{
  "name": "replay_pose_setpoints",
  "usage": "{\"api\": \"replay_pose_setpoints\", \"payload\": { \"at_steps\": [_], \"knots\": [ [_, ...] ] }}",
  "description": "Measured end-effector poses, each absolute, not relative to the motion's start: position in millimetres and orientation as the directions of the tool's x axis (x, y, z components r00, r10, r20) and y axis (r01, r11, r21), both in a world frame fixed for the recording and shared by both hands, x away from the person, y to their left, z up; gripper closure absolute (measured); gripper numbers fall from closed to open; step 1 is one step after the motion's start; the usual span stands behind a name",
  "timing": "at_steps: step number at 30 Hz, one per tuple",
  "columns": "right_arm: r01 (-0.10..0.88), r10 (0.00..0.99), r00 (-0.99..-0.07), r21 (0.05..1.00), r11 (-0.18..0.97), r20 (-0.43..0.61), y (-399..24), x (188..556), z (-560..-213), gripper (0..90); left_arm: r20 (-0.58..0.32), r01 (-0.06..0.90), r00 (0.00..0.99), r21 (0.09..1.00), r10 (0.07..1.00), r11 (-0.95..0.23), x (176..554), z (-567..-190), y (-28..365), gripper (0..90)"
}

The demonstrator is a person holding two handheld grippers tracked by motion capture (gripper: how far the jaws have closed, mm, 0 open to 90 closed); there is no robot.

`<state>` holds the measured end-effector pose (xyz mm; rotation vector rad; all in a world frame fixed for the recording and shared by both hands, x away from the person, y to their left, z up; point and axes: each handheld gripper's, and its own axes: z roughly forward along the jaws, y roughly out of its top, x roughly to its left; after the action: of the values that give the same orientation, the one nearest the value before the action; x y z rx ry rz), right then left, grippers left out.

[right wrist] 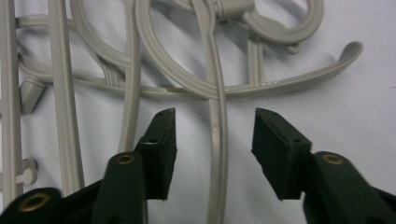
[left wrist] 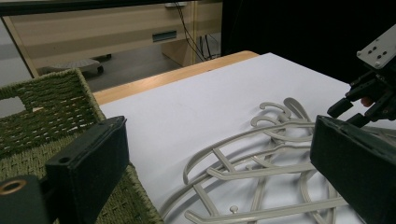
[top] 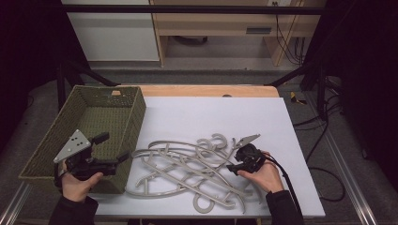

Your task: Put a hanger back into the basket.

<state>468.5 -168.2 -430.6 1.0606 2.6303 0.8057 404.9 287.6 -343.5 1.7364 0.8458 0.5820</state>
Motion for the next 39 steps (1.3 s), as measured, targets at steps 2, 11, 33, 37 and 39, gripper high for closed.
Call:
{"api": "replay_pose_setpoints", "payload": {
  "at_steps": [2, 11, 33, 37, 39],
  "knots": [
    [0.583, 0.680, -0.732, 0.541, 0.606, 0.027, -166.3, 469.2, -433.9, 55.7, -0.024, 0.257, 0.631, 0.949, 0.776, -0.180, 405.0, -343.7, 287.3, 4.5],
    [0.592, 0.680, -0.733, 0.498, 0.634, 0.006, -162.3, 472.7, -444.5, 71.4, -0.023, 0.259, 0.635, 0.948, 0.773, -0.185, 405.3, -344.6, 285.2, 4.6],
    [0.619, 0.695, -0.717, 0.499, 0.607, 0.045, -165.1, 474.9, -446.0, 81.5, -0.017, 0.262, 0.641, 0.944, 0.767, -0.199, 405.9, -345.9, 282.5, 5.2],
    [0.633, 0.702, -0.707, 0.515, 0.579, 0.080, -170.4, 473.4, -441.5, 81.8, -0.015, 0.261, 0.643, 0.944, 0.766, -0.201, 405.6, -345.6, 282.1, 5.3],
    [0.628, 0.697, -0.712, 0.523, 0.576, 0.086, -173.2, 472.8, -438.8, 81.8, -0.014, 0.260, 0.643, 0.944, 0.766, -0.201, 405.6, -345.6, 282.0, 5.4]
  ]
}}
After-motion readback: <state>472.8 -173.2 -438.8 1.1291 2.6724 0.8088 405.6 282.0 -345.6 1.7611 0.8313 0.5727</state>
